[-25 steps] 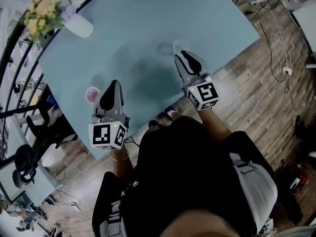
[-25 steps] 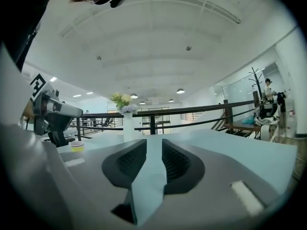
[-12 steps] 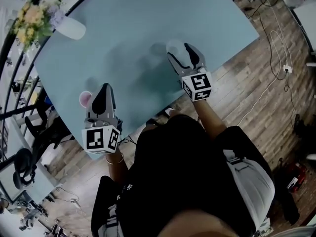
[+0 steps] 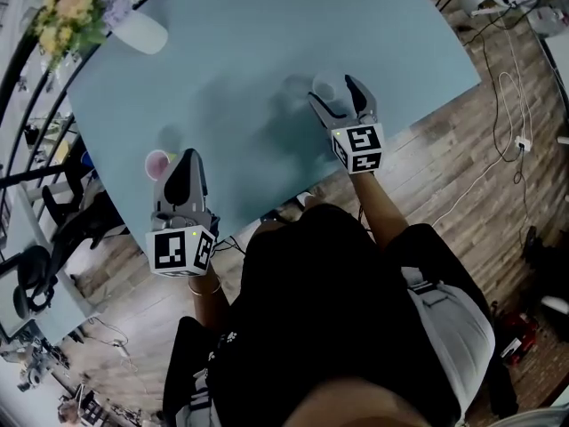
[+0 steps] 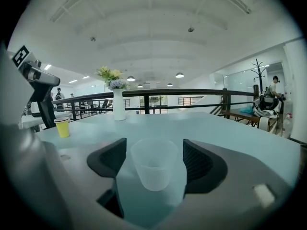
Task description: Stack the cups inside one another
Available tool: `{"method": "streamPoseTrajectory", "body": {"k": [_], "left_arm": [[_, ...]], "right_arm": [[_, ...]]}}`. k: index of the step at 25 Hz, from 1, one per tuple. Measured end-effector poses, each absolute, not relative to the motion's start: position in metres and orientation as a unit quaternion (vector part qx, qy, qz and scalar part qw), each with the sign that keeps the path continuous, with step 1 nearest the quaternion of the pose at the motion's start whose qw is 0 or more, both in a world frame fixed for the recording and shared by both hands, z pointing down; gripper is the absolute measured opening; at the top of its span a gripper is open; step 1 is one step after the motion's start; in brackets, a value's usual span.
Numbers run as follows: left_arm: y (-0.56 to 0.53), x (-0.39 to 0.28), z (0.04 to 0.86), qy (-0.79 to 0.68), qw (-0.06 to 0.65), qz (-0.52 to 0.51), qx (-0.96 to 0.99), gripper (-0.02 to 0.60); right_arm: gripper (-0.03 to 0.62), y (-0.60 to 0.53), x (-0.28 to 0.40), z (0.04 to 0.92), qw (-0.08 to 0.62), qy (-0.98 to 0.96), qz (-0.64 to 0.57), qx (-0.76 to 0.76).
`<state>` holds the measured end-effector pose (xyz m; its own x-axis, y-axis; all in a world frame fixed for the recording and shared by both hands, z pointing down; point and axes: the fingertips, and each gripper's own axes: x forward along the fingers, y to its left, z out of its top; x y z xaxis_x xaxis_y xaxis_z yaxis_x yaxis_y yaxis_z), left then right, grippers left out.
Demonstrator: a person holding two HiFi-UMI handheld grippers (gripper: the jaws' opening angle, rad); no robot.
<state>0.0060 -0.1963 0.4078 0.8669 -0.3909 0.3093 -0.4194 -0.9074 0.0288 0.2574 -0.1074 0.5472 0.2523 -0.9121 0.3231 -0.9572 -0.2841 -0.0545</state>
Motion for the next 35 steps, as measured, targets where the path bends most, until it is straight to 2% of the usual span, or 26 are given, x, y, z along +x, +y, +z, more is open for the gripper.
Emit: {"method": "streamPoseTrajectory", "body": {"k": [11,23,35], "left_arm": [[-0.198,-0.010,0.408,-0.230,0.049,0.149,0.961,-0.008],[-0.194,-0.023,0.402,-0.246,0.051,0.132,0.959,-0.008],[-0.197,-0.070,0.391,-0.297,0.056,0.110,0.947,-0.008]], "right_arm": [[0.313,-0.112,0.254,0.554,0.094,-0.600,0.151,0.780],[0.314,-0.117,0.243,0.539,0.097,-0.616,0.148,0.767],[0.314,-0.158,0.187,0.479,0.078,-0.686,0.102,0.716]]}}
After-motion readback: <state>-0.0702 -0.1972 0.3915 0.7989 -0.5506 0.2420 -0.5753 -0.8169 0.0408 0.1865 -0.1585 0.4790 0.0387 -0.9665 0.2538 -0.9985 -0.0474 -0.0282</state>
